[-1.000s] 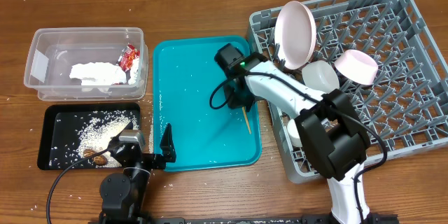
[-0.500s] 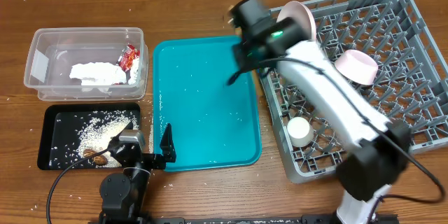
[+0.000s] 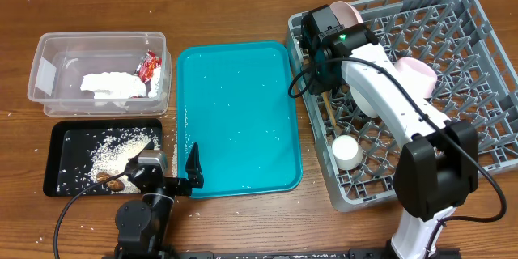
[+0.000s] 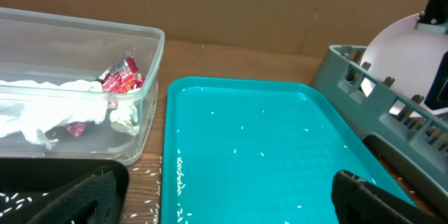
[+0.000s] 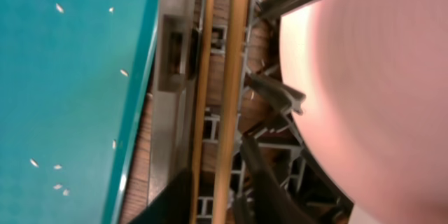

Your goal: Sort waste into correct bins and load items into the dishwasher

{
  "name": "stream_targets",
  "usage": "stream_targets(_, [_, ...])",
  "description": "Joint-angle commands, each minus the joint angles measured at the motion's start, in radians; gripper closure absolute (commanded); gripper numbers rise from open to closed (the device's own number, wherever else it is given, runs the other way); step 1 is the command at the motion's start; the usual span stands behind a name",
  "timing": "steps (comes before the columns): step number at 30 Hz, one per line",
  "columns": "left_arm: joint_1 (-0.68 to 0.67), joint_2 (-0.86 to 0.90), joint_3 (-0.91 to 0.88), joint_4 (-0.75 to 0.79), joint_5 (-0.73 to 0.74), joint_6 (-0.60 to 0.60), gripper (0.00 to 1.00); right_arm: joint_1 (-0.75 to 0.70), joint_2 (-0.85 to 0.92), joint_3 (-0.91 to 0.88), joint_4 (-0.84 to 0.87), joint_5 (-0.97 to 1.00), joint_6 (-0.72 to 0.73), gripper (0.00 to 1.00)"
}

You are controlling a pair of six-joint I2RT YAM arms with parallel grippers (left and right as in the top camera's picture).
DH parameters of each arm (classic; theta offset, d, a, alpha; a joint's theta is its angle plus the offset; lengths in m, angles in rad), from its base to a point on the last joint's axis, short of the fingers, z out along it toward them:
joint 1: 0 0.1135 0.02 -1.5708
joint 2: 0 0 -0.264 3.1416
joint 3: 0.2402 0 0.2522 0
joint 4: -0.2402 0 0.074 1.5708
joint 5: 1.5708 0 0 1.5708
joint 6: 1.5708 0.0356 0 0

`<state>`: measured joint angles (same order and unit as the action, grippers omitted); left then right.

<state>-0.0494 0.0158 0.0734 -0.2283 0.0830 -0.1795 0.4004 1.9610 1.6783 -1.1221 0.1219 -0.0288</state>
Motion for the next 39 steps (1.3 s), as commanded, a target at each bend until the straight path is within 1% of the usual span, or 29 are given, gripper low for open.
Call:
stream_targets(1, [0.010,-0.010,-0.004,0.001,0.011,0.016,0.00,0.019,-0.052,0.036,-0.007,0.005,0.033,0.61])
stream_targets(4, [0.010,-0.010,-0.004,0.001,0.011,0.016,0.00,0.040,-0.126,0.070,-0.030,-0.031,0.094,0.60])
stream_targets(8, [0.010,-0.010,-0.004,0.001,0.011,0.016,0.00,0.096,-0.281,0.082,-0.043,-0.181,0.115,0.52])
stream_targets(10, [0.010,-0.010,-0.004,0.001,0.011,0.016,0.00,0.142,-0.355,0.082,-0.043,-0.188,0.116,0.49])
stream_targets(11, [0.010,-0.010,-0.004,0.001,0.011,0.016,0.00,0.171,-0.393,0.082,-0.043,-0.188,0.116,0.44])
stream_targets(12, [0.010,-0.010,-0.004,0.001,0.011,0.016,0.00,0.197,-0.427,0.082,-0.044,-0.188,0.116,0.33])
stream_targets(13, [0.010,-0.010,-0.004,0.001,0.011,0.016,0.00,0.224,-0.460,0.082,-0.047,-0.188,0.116,0.00])
stream_targets(17, [0.010,-0.010,-0.004,0.001,0.011,0.016,0.00,0.314,-0.559,0.082,-0.048,-0.192,0.115,0.00])
stream_targets(19, [0.010,-0.010,-0.004,0.001,0.011,0.016,0.00,0.346,-0.592,0.082,-0.086,-0.184,0.102,0.00])
stream_targets(22, [0.010,-0.010,-0.004,0.001,0.011,0.016,0.00,0.348,-0.627,0.082,-0.147,-0.116,0.086,0.00])
stream_targets(24, [0.010,-0.010,-0.004,0.001,0.012,0.016,0.00,0.319,-0.659,0.083,-0.185,-0.093,0.095,0.00])
stream_targets(28, [0.010,-0.010,-0.004,0.001,0.011,0.016,0.00,0.220,-0.758,0.083,-0.237,-0.071,0.161,0.00])
stream_targets(32, [0.010,-0.010,-0.004,0.001,0.011,0.016,0.00,0.117,-0.873,0.082,-0.235,-0.039,0.158,0.00])
stream_targets(36, [0.010,-0.010,-0.004,0.001,0.012,0.016,0.00,-0.002,-0.977,0.040,-0.100,-0.016,0.097,0.00])
stream_targets(39, [0.010,-0.010,-0.004,0.001,0.011,0.016,0.00,-0.096,-1.055,-0.040,0.014,-0.078,0.043,0.00])
